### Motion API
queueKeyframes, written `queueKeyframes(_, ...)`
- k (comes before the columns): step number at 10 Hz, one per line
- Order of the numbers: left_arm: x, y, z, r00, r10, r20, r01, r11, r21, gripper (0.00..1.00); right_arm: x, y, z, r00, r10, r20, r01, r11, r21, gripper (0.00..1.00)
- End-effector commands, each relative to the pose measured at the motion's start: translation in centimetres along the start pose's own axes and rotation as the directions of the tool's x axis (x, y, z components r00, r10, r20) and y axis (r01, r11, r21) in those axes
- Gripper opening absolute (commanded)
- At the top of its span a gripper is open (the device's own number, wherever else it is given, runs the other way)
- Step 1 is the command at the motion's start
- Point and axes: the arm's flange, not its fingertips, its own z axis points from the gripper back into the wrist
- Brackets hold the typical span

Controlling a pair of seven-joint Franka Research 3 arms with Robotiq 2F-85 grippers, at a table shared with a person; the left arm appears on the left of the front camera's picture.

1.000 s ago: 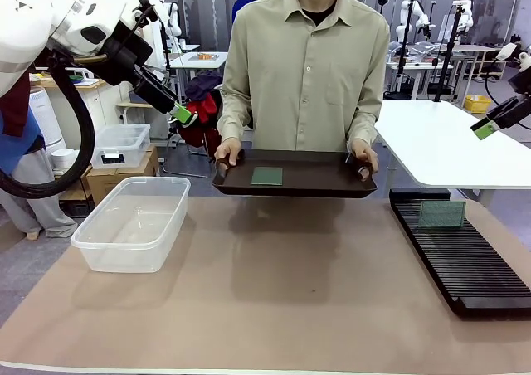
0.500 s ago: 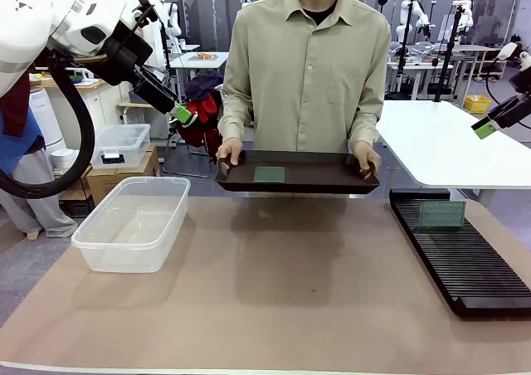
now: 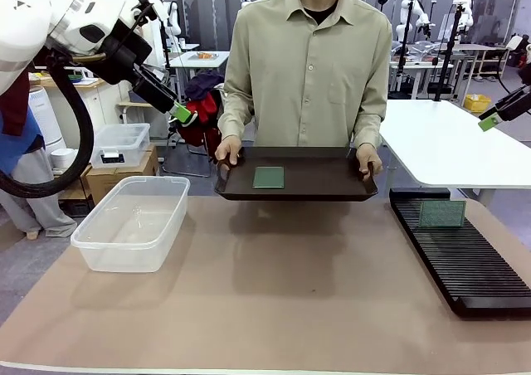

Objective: Sort PCBs into racks and boxes based on the side picked up.
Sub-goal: Pick up the Blank PCB handed by the Human.

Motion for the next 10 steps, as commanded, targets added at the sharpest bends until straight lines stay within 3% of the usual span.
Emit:
queueKeyframes(1,-0.18,0.06,-0.10,1.000,0.003,0.016,-0.003,1.000,-0.017,1.00,0.05,0.15,0.33,1.000,-0.009,-0.006,0.009,1.000,-0.006,1.00)
queueKeyframes(10,-0.18,0.06,-0.10,1.000,0.003,0.016,-0.003,1.000,-0.017,1.00,0.05,0.15,0.33,1.000,-0.009,-0.006,0.009,1.000,-0.006,1.00)
